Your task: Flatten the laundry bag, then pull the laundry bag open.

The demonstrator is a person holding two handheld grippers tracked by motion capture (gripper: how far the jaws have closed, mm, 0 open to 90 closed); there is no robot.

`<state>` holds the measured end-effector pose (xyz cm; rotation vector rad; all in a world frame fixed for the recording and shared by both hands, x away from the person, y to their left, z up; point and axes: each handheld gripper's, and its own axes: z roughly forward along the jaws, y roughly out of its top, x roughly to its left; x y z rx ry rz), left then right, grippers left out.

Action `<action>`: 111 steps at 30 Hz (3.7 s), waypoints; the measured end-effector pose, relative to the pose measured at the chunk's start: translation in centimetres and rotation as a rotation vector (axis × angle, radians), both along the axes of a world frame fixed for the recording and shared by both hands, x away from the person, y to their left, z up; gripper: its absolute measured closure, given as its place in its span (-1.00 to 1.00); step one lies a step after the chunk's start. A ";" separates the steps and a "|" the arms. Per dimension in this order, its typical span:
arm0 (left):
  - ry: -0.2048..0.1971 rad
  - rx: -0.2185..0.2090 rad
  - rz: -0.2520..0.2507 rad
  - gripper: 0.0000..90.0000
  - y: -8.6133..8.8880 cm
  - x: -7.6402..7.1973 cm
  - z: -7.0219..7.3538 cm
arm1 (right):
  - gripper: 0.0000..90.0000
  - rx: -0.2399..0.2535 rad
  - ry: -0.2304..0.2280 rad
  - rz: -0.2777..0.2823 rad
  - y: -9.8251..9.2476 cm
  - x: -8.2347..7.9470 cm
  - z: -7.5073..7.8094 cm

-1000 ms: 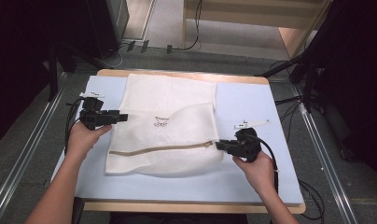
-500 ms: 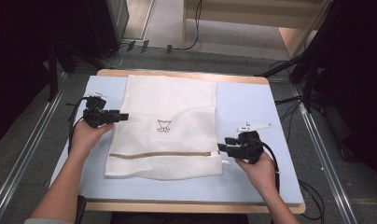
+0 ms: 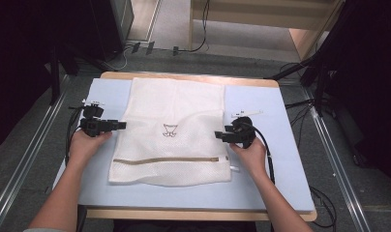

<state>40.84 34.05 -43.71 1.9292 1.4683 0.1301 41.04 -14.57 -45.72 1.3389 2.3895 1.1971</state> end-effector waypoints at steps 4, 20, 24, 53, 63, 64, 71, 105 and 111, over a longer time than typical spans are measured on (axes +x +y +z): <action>0.033 -0.022 -0.024 0.50 -0.5 0.0 -0.5 | 0.15 0.032 0.046 -0.009 0.2 0.8 -0.9; 0.056 -0.029 -0.091 0.87 -4.0 -0.2 -1.1 | 0.87 -0.057 0.125 -0.030 -2.6 0.8 -0.9; 0.052 -0.021 -0.102 0.86 -4.0 -0.6 -1.3 | 0.87 -0.055 0.123 -0.025 -3.1 -0.1 -1.1; -0.034 -0.011 -0.168 0.05 -4.7 -2.5 1.0 | 0.36 0.015 0.043 -0.014 -5.8 -3.6 0.0; -0.077 0.008 -0.196 -0.11 -6.5 -3.7 2.5 | 0.33 0.023 0.032 0.013 -5.9 -5.6 0.7; -0.077 0.008 -0.196 -0.11 -6.5 -3.7 2.5 | 0.33 0.023 0.032 0.013 -5.9 -5.6 0.7; -0.129 -0.010 -0.215 -0.08 -6.8 -4.5 4.4 | 0.34 0.020 0.040 0.033 -5.8 -6.7 0.8; -0.131 -0.019 -0.454 -0.03 -16.4 -5.0 4.3 | 1.00 -0.034 0.129 0.143 -5.4 -10.0 -0.7; -0.118 -0.031 -0.480 0.08 -17.7 -5.3 4.1 | 1.00 -0.067 0.088 0.174 -5.0 -10.3 -1.3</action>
